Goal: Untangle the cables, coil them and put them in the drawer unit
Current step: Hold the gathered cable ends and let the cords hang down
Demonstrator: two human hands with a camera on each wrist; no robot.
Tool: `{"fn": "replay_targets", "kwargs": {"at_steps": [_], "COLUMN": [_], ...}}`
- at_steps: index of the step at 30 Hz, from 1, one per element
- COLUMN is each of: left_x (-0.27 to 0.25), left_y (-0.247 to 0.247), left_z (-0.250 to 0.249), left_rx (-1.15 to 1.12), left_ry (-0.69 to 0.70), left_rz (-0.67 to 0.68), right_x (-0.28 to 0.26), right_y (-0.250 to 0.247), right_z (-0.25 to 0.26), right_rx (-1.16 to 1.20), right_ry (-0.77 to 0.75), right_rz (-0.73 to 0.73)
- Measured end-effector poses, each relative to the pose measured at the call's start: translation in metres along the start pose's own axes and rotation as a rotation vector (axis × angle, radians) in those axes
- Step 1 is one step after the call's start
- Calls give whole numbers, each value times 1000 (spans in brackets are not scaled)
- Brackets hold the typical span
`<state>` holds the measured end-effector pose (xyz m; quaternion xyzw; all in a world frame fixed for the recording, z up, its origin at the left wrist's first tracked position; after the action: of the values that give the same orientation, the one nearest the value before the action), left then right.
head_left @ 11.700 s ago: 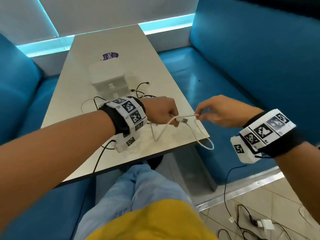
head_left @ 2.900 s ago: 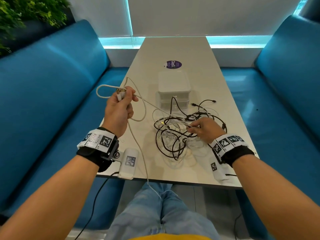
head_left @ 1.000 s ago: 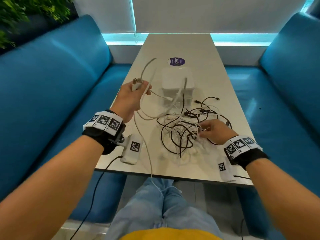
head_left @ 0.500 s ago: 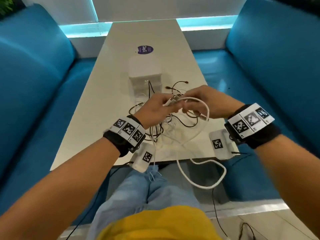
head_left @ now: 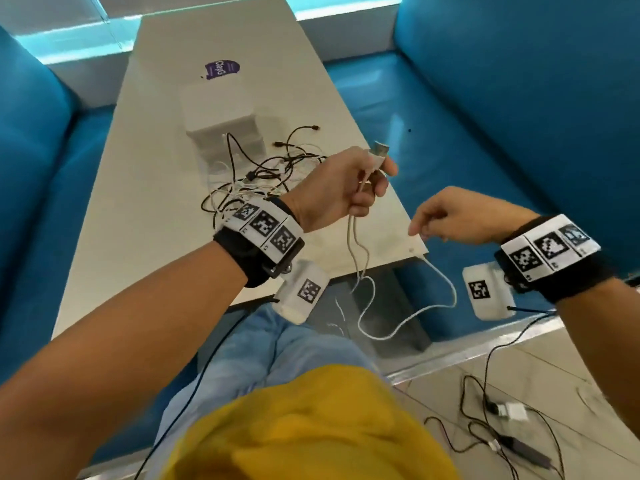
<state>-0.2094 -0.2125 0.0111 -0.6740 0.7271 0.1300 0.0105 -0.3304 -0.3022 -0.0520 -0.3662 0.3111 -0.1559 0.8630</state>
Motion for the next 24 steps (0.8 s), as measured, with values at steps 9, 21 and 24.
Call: {"fn": "replay_targets", "kwargs": {"at_steps": [9,21,24], "left_x": [28,40,39], "left_y": [49,81,86], "left_z": [14,14,21], "left_rx": [227,189,250], "left_ry": [76,86,56], "left_rz": [-52,-28,-4], "right_x": [-17,-20,-11], "right_y": [50,175,199], "right_z": [25,-167,-171], "right_rx": [547,453,475], "right_ry": [-195,334,386], "right_rz": [20,66,35]}}
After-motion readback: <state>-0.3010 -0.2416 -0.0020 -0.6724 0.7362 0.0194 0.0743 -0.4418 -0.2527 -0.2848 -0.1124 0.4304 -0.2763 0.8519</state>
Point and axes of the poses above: each hand's wrist, its own x-axis towards the middle knuckle, its own y-axis out of the palm, z = x × y, the point moved 8 cm from there along x, towards the middle knuckle, and after that the axes turned 2 degrees about z, right-handed, at the moved point
